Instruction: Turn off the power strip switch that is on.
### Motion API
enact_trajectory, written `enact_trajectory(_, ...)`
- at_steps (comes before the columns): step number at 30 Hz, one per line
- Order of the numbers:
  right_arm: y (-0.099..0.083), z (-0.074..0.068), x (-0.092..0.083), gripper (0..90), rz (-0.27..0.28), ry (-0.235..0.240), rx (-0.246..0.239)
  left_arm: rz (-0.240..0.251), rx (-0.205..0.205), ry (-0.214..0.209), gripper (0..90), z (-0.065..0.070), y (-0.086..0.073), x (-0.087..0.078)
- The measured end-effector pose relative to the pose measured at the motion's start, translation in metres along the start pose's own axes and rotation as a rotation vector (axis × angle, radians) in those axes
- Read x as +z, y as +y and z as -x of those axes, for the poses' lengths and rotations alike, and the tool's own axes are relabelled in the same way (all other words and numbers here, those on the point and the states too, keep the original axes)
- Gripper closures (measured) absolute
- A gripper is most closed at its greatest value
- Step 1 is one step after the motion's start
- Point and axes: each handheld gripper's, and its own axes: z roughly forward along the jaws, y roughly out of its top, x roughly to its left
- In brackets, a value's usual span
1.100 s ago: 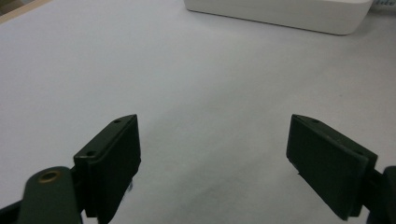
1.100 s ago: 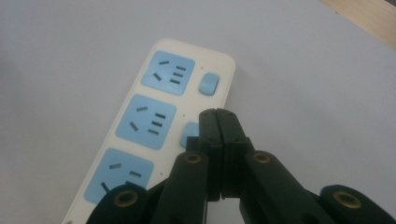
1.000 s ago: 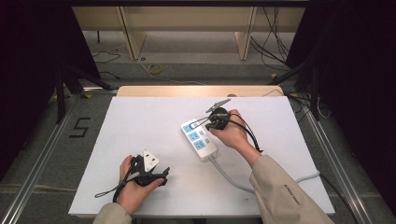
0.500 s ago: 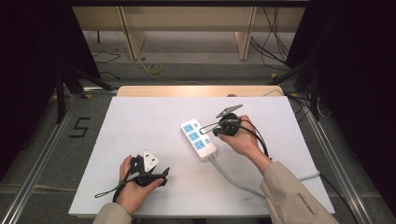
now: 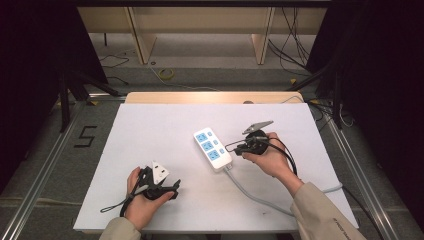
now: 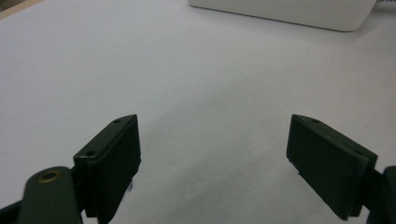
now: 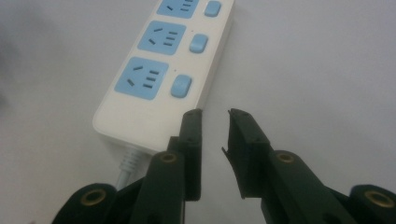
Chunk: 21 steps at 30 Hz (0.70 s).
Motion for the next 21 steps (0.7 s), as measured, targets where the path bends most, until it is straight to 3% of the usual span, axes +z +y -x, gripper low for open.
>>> enact_trajectory(15,-0.050,-0.003,-0.024,60.7,0.070,0.001,0.023,-0.007,-0.005,0.006,17.5,-0.001,-0.002,0.000)
enact_trajectory(21,-0.062,-0.008,-0.030,57.5,0.100,0.006,0.007,-0.008,-0.007,0.010,17.4,-0.001,-0.002,0.000)
